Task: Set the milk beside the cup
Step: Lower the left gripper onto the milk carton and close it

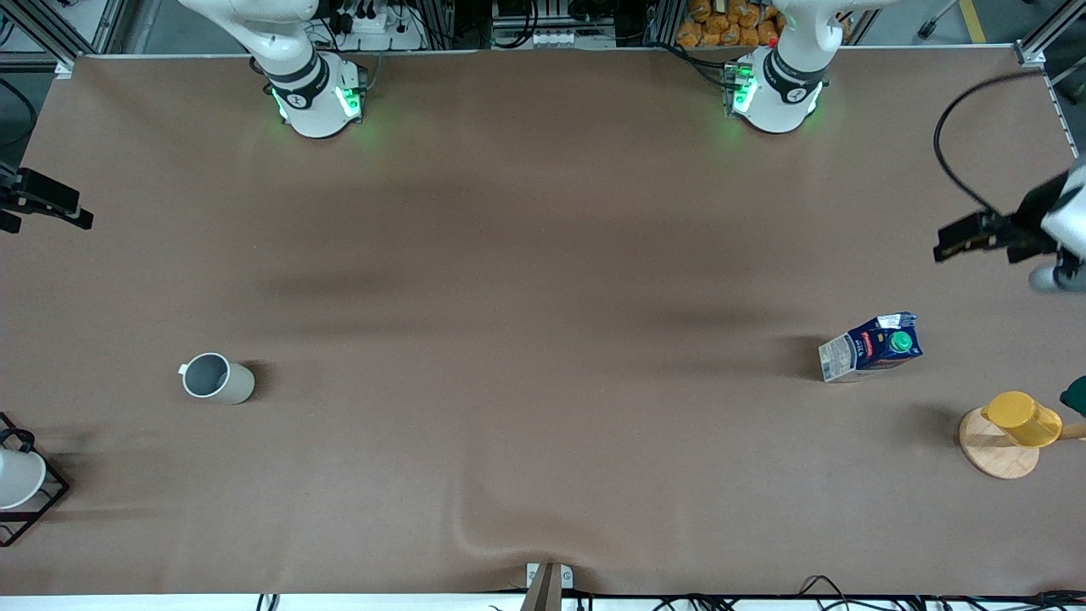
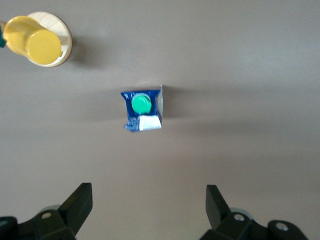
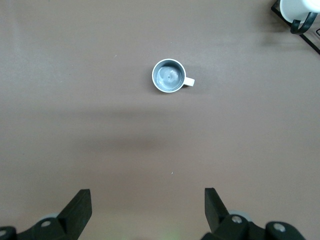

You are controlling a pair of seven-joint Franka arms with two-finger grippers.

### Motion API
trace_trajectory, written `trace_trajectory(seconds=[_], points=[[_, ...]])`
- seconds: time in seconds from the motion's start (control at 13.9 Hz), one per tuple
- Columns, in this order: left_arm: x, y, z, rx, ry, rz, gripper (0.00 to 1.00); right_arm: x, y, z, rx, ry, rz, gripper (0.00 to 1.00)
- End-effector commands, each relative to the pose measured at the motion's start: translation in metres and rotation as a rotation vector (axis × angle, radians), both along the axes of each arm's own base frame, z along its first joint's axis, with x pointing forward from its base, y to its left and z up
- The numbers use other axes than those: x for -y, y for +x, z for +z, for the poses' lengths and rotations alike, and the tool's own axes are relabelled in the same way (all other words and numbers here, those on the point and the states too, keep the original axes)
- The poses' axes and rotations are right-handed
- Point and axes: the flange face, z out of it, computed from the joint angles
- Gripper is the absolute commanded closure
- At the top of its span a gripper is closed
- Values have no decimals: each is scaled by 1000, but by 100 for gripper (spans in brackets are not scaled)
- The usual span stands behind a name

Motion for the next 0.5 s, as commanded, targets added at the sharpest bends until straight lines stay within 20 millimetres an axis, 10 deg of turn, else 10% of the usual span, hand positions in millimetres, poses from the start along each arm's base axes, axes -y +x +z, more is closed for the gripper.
trace_trajectory(seconds=[0.0,0.43], points=[[-11,23,-44,-24,44,19,0,-2,6,-6,23,-14,-2,0],[-46,56,-121,-25,27,71,0,-2,30,-35,24,-2,9,0]])
